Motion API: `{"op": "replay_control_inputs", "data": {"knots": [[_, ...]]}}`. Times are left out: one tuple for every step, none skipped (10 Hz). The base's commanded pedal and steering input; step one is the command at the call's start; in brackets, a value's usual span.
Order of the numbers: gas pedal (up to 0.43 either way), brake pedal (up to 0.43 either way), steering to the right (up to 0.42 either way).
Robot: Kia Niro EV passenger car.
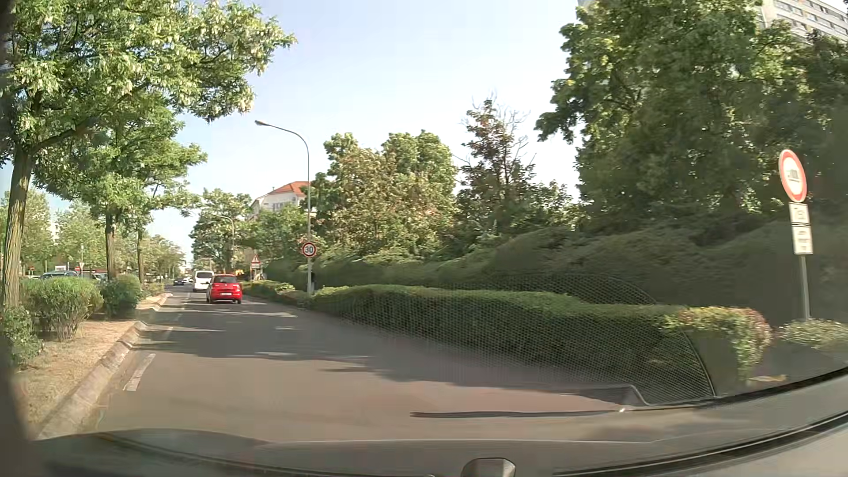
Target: Follow the waypoints while adhering to traffic rules and regulations
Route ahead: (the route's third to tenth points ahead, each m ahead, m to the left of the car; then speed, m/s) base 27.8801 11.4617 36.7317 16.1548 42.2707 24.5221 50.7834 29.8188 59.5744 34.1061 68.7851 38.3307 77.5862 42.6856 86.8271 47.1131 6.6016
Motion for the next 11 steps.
{"op": "replay_control_inputs", "data": {"knots": [[0.047, 0.03, -0.252], [0.047, 0.024, -0.246], [0.047, 0.03, -0.239], [0.047, 0.03, -0.228], [0.047, 0.024, -0.215], [0.047, 0.03, -0.2], [0.047, 0.03, -0.184], [0.047, 0.024, -0.168], [0.047, 0.024, -0.155], [0.047, 0.024, -0.144], [0.047, 0.03, -0.132]]}}
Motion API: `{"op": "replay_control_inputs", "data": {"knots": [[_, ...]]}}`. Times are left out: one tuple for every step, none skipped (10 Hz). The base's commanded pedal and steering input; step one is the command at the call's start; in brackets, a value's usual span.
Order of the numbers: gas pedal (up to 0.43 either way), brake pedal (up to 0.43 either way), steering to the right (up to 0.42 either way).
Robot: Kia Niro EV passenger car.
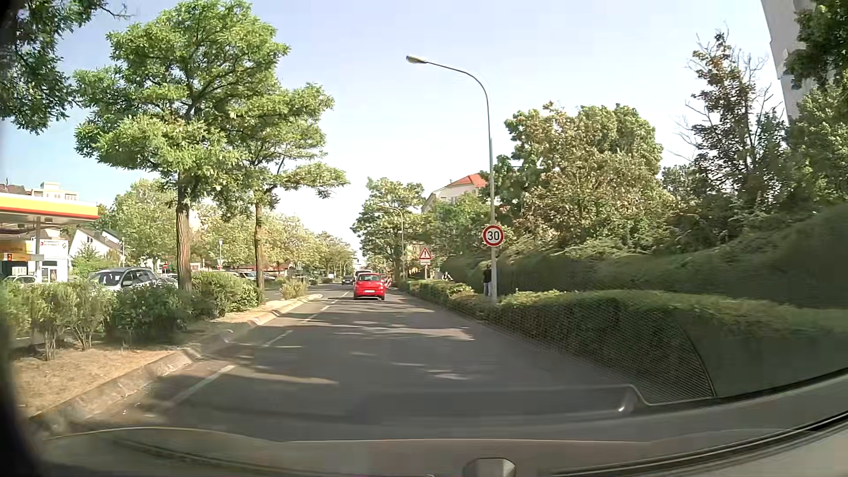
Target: Follow the waypoints while adhering to traffic rules and regulations
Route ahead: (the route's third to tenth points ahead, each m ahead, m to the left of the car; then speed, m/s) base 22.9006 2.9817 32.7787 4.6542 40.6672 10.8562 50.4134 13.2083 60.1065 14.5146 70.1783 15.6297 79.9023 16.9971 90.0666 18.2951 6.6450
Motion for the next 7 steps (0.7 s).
{"op": "replay_control_inputs", "data": {"knots": [[0.047, 0.03, -0.119], [0.047, 0.024, -0.109], [0.047, 0.03, -0.1], [0.047, 0.03, -0.091], [0.047, 0.03, -0.086], [0.047, 0.03, -0.083], [0.047, 0.03, -0.076]]}}
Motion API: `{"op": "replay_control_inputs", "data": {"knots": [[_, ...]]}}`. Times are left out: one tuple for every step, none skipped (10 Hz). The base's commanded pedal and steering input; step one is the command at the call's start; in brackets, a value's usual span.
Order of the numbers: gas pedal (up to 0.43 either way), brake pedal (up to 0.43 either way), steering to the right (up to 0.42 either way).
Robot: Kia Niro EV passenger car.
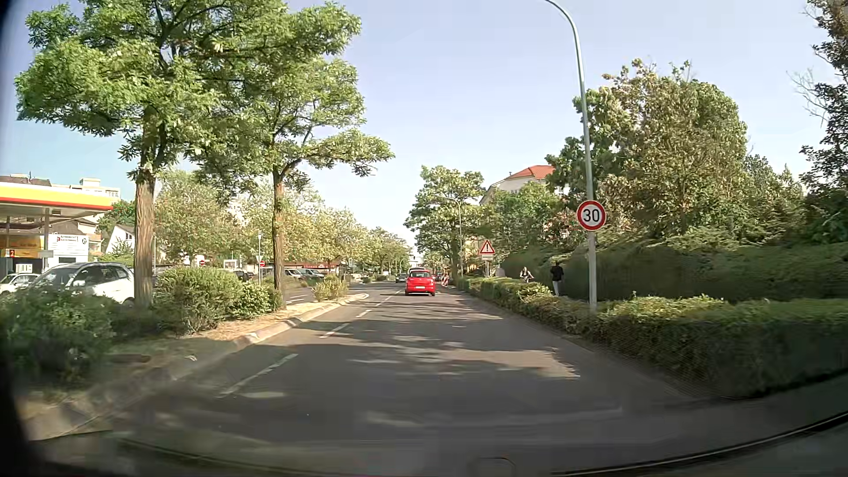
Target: Follow the waypoints while adhering to traffic rules and regulations
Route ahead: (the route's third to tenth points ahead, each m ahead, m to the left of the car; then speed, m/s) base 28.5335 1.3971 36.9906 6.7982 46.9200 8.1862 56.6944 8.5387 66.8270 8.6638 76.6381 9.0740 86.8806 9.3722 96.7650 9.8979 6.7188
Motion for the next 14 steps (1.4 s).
{"op": "replay_control_inputs", "data": {"knots": [[0.047, 0.03, -0.067], [0.047, 0.03, -0.059], [0.047, 0.03, -0.051], [0.047, 0.03, -0.043], [0.047, 0.024, -0.036], [0.047, 0.03, -0.026], [0.047, 0.03, -0.014], [0.047, 0.024, -0.009], [0.047, 0.024, -0.009], [0.047, 0.03, -0.009], [0.047, 0.03, -0.01], [0.047, 0.03, -0.009], [0.047, 0.03, -0.009], [0.047, 0.03, -0.005]]}}
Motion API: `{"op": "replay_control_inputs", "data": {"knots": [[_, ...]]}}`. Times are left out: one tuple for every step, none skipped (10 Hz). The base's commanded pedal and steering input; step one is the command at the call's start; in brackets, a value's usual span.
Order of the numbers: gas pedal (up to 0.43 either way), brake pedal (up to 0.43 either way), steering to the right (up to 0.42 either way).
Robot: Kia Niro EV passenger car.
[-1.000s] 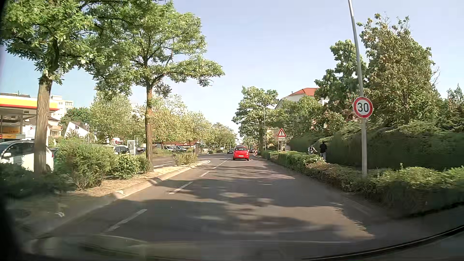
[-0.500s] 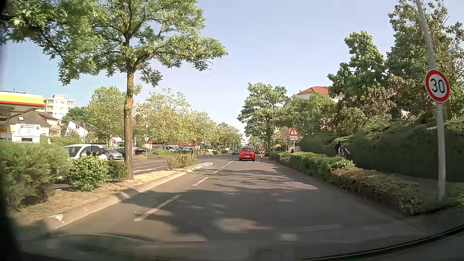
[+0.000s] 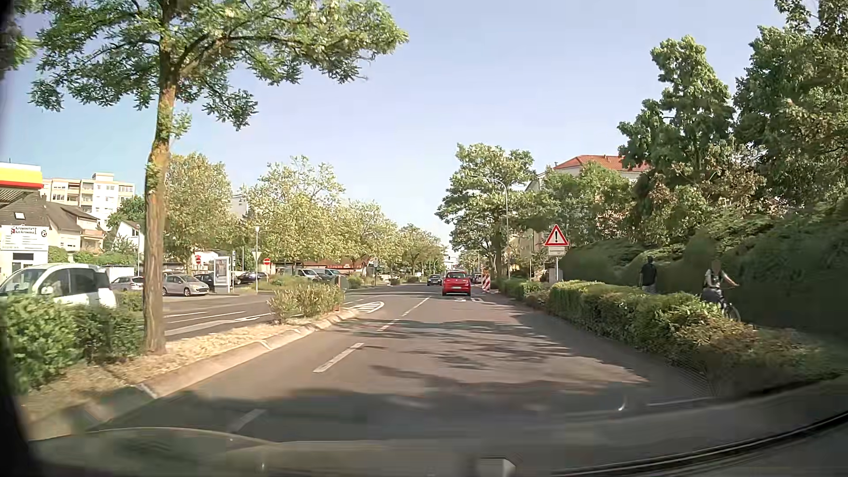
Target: Follow the waypoints while adhering to traffic rules and regulations
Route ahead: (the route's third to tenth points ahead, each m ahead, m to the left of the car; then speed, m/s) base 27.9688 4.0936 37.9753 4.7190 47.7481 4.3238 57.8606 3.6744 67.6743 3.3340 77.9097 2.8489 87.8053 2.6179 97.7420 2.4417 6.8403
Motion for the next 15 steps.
{"op": "replay_control_inputs", "data": {"knots": [[0.047, 0.03, -0.001], [0.047, 0.03, 0.0], [0.047, 0.03, 0.0], [0.047, 0.03, 0.0], [0.047, 0.03, 0.0], [0.047, 0.03, 0.0], [0.047, 0.03, 0.0], [0.047, 0.024, 0.0], [0.047, 0.03, 0.0], [0.047, 0.024, 0.001], [0.047, 0.024, 0.003], [0.047, 0.024, 0.004], [0.047, 0.03, 0.004], [0.047, 0.03, 0.003], [0.047, 0.03, 0.003]]}}
